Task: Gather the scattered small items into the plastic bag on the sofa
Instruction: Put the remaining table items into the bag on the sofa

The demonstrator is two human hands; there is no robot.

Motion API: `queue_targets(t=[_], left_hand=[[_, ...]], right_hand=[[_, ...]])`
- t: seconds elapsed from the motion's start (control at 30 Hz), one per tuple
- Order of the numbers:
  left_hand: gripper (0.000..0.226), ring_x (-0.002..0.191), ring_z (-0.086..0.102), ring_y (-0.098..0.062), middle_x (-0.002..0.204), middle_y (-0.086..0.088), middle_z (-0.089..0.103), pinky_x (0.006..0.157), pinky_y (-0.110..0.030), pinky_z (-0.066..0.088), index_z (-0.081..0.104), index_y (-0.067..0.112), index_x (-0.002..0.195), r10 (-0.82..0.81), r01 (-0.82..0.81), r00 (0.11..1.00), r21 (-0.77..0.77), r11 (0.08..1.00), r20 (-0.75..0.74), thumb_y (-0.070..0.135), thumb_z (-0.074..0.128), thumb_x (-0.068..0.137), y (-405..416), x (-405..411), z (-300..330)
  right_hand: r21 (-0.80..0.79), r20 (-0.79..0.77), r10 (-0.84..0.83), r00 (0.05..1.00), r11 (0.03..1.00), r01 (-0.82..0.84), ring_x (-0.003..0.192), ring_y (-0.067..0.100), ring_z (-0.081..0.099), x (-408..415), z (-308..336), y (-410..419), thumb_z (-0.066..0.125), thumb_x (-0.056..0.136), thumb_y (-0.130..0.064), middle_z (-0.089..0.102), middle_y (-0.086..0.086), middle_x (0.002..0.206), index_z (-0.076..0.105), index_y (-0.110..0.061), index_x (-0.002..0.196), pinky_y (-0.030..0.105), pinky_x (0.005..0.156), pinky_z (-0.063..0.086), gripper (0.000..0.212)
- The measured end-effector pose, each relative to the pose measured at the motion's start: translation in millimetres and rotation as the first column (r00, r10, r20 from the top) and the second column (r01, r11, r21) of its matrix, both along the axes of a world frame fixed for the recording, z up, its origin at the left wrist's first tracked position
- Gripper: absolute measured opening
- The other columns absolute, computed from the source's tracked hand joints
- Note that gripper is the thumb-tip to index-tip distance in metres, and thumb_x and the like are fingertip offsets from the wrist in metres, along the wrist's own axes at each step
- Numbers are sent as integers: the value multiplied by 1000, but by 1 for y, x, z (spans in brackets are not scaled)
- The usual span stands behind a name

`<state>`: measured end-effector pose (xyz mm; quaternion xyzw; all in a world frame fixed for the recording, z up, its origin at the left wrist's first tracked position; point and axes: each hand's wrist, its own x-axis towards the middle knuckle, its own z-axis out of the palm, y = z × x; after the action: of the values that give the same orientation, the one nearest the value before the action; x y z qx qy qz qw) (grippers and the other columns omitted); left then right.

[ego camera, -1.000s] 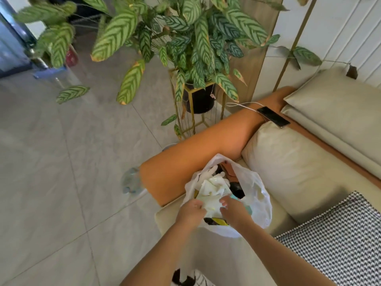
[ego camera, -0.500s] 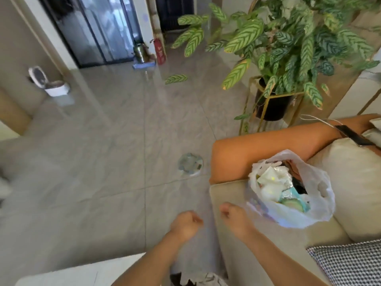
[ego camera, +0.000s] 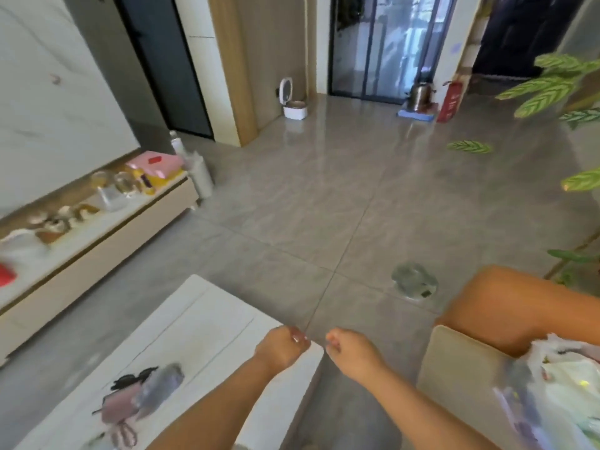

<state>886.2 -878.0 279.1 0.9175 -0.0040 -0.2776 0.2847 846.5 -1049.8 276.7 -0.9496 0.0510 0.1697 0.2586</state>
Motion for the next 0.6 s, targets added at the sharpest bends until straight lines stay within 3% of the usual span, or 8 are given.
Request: queue_targets(t=[0.2,0.33,0.47,0.6], left_hand=[[32,102,59,-16,115,2,64,81,-24,44,64,25,104,294,-293,956,34,956,-20,49,56,84,69,-77,-10],[36,108,58,-18,119,0,63,91,-28,46,63,23,112,380,-374,923,94,923,-55,48,54,87,112,-139,-15],[36,108,59,-20,121,-1,62,97,-33,48,61,24,115,497,-488,865,115,865,-69,47,53,88,156,-192,-18],[35,105,60,-16,117,2,63,90,-27,48,62,26,113,628,-620,775,106,777,-73,47,53,87,199,-242,-24]], right_hand=[[33,-49,234,971,972,-233,115,18,58,-28,-12,54,44,94,-28,62,0,124,56,-20,122,27,94,46,31],[40,-86,359,929,933,-357,114,18,57,-60,-21,96,42,95,-27,62,0,124,56,-19,120,27,93,47,30],[41,-125,495,860,869,-494,115,20,57,-82,-22,143,41,96,-37,60,-1,126,52,-20,124,28,93,46,35],[6,-146,595,790,799,-601,112,21,57,-101,-20,199,37,96,-45,61,1,124,48,-21,128,30,88,45,42]])
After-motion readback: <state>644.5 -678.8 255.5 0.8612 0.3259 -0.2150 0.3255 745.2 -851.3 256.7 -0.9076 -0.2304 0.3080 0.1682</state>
